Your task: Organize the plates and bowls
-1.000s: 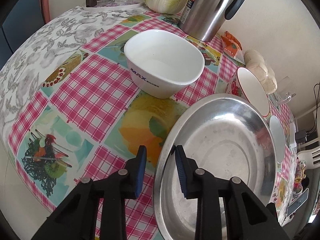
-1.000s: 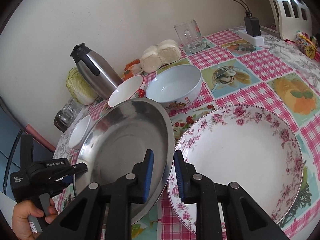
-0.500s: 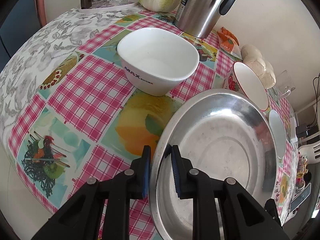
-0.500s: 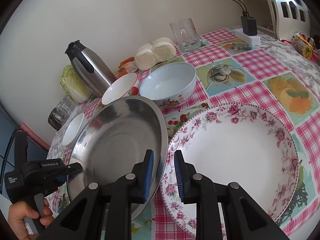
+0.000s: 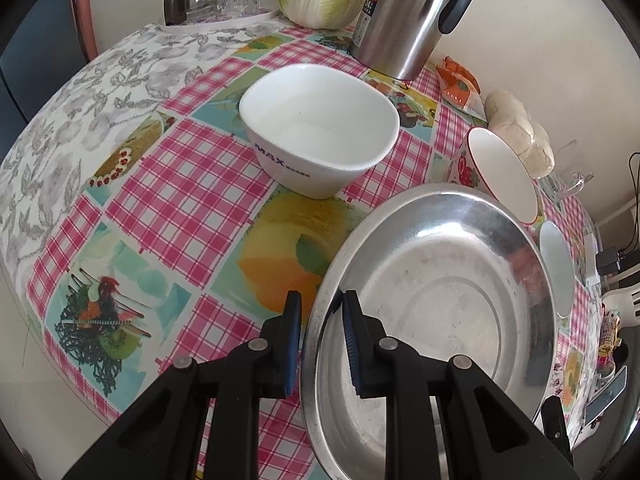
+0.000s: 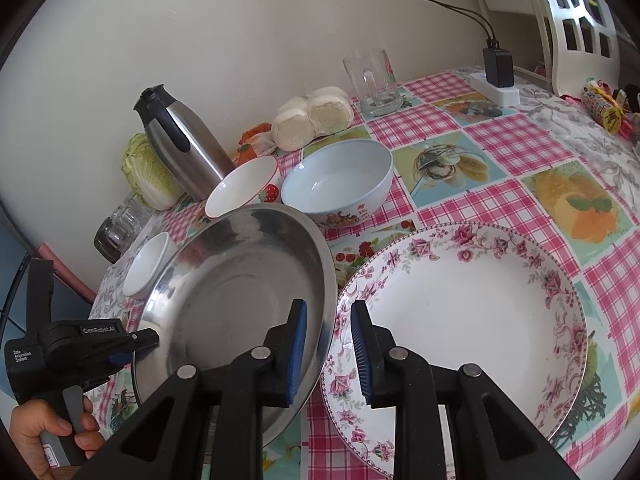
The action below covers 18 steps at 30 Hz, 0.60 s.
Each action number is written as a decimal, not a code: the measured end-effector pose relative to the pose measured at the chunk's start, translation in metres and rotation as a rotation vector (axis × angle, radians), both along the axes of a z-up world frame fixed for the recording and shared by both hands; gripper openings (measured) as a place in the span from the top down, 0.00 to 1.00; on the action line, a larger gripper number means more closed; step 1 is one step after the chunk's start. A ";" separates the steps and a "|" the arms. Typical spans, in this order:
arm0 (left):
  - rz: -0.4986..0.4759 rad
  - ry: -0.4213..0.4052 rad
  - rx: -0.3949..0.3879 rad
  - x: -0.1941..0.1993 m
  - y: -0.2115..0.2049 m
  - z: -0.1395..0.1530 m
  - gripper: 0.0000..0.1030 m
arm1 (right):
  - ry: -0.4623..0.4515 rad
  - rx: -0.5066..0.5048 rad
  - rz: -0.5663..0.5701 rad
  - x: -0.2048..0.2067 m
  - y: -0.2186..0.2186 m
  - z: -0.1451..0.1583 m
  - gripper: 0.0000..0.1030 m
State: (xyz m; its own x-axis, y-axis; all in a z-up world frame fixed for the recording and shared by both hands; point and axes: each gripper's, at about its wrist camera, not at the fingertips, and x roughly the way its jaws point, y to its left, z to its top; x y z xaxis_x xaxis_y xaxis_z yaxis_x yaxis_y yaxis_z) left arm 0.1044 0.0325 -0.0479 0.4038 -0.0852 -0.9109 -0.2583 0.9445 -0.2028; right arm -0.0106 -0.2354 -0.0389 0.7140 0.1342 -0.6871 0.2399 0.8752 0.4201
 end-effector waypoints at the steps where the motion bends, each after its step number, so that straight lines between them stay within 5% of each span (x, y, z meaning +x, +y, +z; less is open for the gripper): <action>1: 0.000 -0.005 0.007 -0.001 0.000 0.002 0.79 | -0.003 -0.003 -0.004 0.000 0.000 0.001 0.75; 8: -0.006 -0.029 0.046 -0.004 0.000 0.012 0.78 | -0.011 -0.010 -0.016 -0.001 -0.002 0.003 0.75; 11: -0.014 -0.027 0.050 -0.003 -0.003 0.012 0.68 | -0.021 -0.018 -0.021 -0.002 -0.002 0.005 0.75; 15: -0.025 -0.028 0.038 -0.002 -0.009 0.016 0.37 | -0.039 -0.040 -0.018 -0.004 0.002 0.008 0.50; 18: -0.052 -0.031 0.064 -0.001 -0.016 0.020 0.31 | -0.050 -0.057 -0.007 -0.004 0.005 0.010 0.40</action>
State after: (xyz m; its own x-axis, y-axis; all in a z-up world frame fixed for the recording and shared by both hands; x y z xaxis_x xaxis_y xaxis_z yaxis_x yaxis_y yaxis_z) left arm 0.1031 0.0165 -0.0282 0.4285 -0.0491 -0.9022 -0.2032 0.9677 -0.1491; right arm -0.0144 -0.2303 -0.0285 0.7484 0.0903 -0.6571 0.2265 0.8964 0.3811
